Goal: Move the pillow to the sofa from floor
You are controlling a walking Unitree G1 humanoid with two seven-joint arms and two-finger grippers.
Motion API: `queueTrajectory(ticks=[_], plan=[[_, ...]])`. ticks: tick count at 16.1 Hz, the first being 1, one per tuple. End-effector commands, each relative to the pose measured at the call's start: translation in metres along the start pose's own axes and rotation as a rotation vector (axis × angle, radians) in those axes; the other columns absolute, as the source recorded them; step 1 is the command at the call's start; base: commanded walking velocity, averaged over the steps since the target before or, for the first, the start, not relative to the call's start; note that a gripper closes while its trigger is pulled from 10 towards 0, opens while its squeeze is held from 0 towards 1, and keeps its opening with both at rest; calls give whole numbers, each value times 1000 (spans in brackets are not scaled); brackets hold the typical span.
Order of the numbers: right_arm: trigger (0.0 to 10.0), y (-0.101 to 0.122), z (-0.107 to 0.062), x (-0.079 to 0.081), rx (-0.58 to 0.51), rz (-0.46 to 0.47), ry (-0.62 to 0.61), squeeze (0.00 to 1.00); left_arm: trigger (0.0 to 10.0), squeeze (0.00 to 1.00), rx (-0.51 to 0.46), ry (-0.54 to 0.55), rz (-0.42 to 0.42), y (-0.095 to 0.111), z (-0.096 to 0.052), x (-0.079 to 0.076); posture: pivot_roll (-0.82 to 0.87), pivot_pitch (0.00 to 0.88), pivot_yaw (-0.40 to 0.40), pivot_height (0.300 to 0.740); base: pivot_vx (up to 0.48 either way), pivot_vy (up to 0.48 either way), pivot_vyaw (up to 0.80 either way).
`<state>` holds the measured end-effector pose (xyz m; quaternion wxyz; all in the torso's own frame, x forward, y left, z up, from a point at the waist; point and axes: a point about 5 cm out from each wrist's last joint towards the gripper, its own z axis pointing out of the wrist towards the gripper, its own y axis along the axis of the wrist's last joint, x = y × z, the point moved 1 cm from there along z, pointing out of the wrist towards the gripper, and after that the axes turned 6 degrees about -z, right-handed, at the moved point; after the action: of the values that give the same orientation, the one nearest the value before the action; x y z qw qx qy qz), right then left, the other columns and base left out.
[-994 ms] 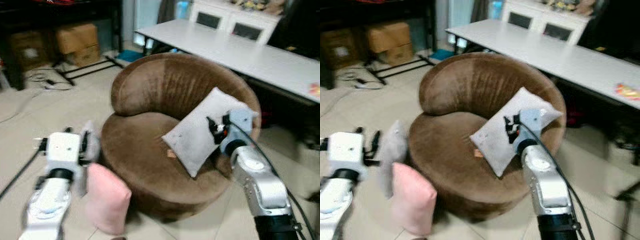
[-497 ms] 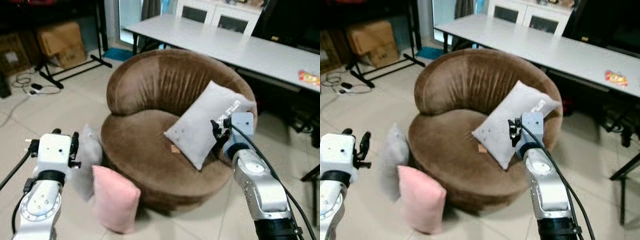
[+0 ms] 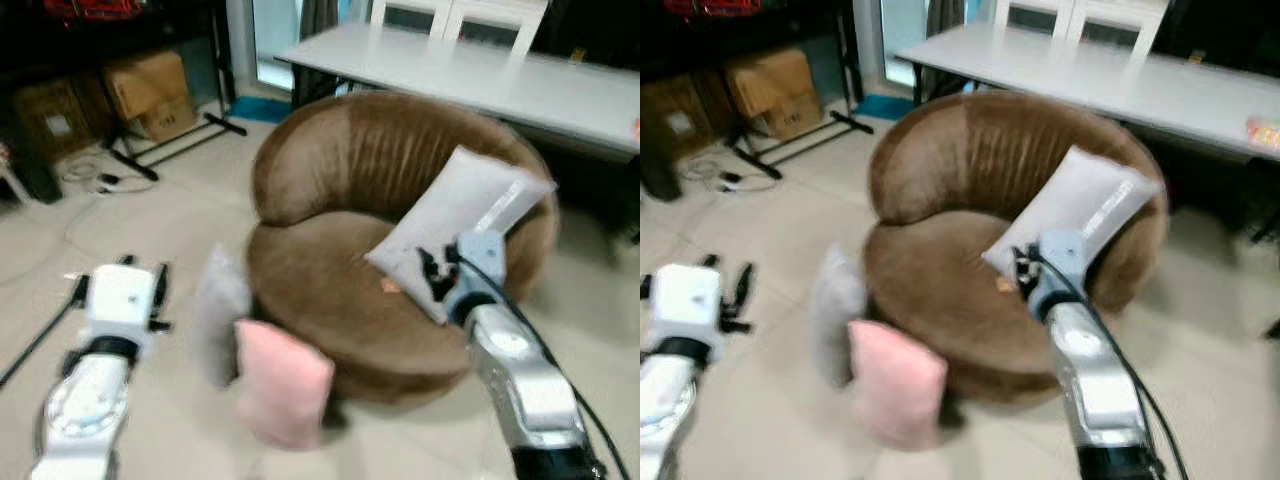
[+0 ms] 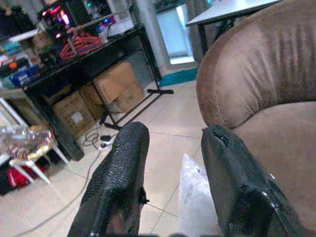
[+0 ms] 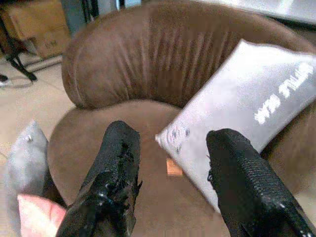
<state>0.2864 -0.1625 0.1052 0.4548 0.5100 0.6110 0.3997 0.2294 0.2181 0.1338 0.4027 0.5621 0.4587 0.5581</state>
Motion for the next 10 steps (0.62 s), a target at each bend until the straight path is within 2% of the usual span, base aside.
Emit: queueTrajectory(ticks=[1,2,3,5,7,8,10], plan=[[10000,1,-1,3,-8,18,10,0,10000,0,-16,-1,8,3,1,4,35,0,30,740,0,352,0],[10000,0,-2,3,-7,22,8,0,10000,0,-19,-3,7,4,1,4,35,0,30,740,0,352,0],[10000,-2,-2,2,-1,47,-3,0,10000,0,-47,-10,-31,8,1,2,27,0,36,740,0,0,0],[10000,1,-3,3,-4,71,7,0,10000,0,-61,-28,-39,10,2,-3,24,0,28,740,0,0,0],[10000,2,-4,7,-11,32,55,0,10000,0,-67,-56,-62,11,3,-9,20,0,29,740,0,0,0],[10000,3,-5,10,-16,30,67,0,10000,0,-66,-63,-73,11,4,-10,20,0,29,740,0,0,800],[10000,3,-6,10,-17,33,64,0,10000,0,-59,-73,-78,9,3,-10,6,0,38,740,298,0,800]])
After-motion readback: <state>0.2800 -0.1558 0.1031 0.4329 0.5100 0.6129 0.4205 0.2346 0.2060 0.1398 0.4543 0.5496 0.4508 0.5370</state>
